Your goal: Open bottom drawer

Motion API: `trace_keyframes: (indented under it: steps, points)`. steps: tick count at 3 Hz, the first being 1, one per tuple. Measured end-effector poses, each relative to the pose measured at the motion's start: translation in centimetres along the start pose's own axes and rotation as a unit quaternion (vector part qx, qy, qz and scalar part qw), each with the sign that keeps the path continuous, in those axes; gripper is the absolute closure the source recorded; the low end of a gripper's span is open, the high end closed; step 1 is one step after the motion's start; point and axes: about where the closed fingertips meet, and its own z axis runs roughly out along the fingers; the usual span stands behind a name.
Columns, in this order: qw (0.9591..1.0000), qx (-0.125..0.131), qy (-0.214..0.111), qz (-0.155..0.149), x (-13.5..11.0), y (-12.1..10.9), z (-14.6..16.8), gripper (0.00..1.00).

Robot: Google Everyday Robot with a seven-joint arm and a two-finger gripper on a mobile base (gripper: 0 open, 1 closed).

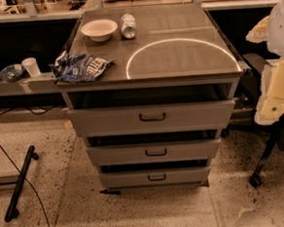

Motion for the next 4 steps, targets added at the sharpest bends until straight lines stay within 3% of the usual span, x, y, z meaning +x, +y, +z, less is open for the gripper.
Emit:
trace_keyframes:
  steps: [1,2,3,4]
  points:
    - [1.0,0.0,0.0,0.0,0.0,0.0,0.0,0.0]
    - [0.998,-0.031,-0.052,0.017,0.4,0.5,5.3,0.0]
    - [0.9878,-0.071,-0.135,0.031,0.5,3.6,13.2,0.0]
    - [0.9806,-0.077,-0.179,0.018,1.3,4.7,17.0,0.0]
